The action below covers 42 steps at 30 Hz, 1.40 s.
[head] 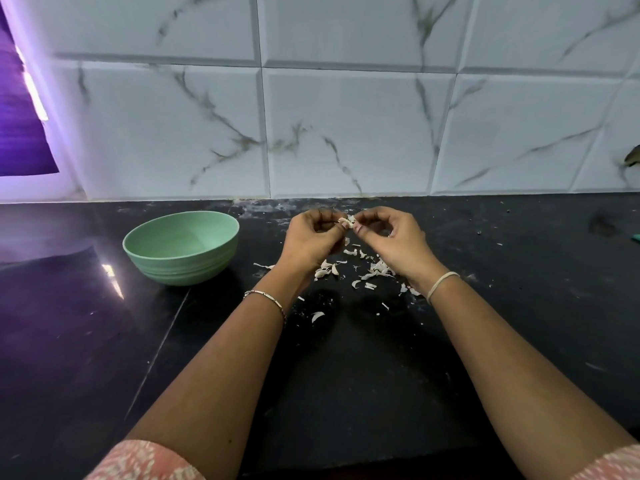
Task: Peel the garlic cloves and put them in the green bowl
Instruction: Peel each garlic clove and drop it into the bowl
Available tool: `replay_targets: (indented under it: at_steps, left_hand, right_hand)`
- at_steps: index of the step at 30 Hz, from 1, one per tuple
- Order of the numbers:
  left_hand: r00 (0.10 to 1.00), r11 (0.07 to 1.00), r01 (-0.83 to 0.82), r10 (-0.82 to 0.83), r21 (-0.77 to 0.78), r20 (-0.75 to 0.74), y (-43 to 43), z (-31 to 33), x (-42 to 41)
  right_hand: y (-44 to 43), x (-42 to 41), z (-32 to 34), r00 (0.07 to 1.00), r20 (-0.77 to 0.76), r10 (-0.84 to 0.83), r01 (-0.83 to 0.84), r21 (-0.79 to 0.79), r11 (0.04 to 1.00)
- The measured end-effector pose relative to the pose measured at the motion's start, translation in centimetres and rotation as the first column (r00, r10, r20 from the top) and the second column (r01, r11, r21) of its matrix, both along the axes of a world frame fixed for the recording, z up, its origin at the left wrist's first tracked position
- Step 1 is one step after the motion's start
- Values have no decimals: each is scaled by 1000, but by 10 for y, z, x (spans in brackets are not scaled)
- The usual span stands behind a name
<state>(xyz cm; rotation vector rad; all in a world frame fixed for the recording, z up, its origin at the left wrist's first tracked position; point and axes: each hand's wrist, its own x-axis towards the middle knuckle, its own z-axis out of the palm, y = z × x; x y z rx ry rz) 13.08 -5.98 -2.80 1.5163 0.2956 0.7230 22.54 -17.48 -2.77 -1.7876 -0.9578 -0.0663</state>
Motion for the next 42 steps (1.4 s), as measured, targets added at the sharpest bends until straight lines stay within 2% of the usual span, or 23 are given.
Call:
replay_targets:
  at_steps: [2,3,5,11,14,20,27,33,42]
  left_hand:
    - [1000,999,1,-1,-41,-1,-2,1,-1]
    - [1000,998,-3,3,-70,2,-3,2,-1]
    - [1000,991,-2,5,-136,19,-4,2,-2]
    - [999,967,27,-15,-254,50,-7,4,-5]
    - [999,958,38,-30,-285,32,-8,4,-5]
    - [999,946,51,-54,-321,0,-9,4,-5]
    - [999,955,45,-48,-292,-5,-12,2,-3]
    - [999,967,36,-43,-251,-20,-10,2,-4]
    - [998,988,18,-26,-156,-50,-12,0,-2]
  right_hand:
    - [0,0,-2,946,298,-127,153,-63,986]
    - [0,-1,-1,910,387,-146,185,-66,980]
    - [-1,-2,0,874,461,-154,203,-59,977]
    - [-2,-5,2,903,417,-107,128,-23,992]
    - [0,-4,1,883,452,-126,121,41,992]
    - [3,-4,-1,856,473,-208,195,77,978]
    - [1,-10,2,875,441,-201,215,17,976]
    - [3,-7,1,892,424,-157,167,14,986]
    - [6,-4,-1,921,336,-197,183,72,980]
